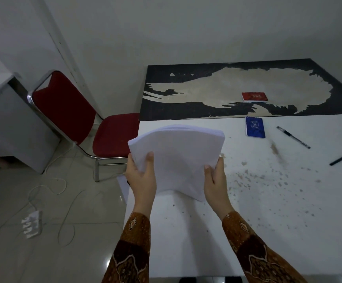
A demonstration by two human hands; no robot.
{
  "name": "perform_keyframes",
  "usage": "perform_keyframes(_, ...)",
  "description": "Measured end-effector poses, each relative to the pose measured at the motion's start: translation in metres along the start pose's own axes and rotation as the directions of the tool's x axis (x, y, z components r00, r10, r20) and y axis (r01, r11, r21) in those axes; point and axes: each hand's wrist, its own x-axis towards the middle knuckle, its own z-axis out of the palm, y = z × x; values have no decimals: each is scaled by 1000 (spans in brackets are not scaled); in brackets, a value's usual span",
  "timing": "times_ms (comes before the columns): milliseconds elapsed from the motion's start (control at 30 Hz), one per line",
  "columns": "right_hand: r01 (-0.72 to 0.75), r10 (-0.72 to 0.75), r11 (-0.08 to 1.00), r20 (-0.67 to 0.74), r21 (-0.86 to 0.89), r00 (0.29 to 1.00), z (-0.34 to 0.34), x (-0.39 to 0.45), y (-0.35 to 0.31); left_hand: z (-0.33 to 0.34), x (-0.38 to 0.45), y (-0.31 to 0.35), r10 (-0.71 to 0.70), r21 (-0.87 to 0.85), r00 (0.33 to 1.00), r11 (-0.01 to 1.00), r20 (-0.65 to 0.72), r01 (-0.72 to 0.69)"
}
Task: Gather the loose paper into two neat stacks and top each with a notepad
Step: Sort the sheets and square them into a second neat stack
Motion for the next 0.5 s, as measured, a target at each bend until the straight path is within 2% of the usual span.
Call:
perform_keyframes(100,0,1,998,-20,62,1000,-1,-5,4,0,3,-4,13,5,1000,1000,0,-13)
perform_keyframes(233,-80,78,991,24,103,997,-8,5,15,-3,7,-16,-39,16,995,999,88,38)
perform_keyframes(333,-84,81,995,55,49,995,-1,7,18,3,4,-17,-37,2,996,999,78,37)
perform_keyframes(500,-59,62,997,-78,42,995,-2,0,20,-2,2,-23,-21,-21,999,1000,47,22)
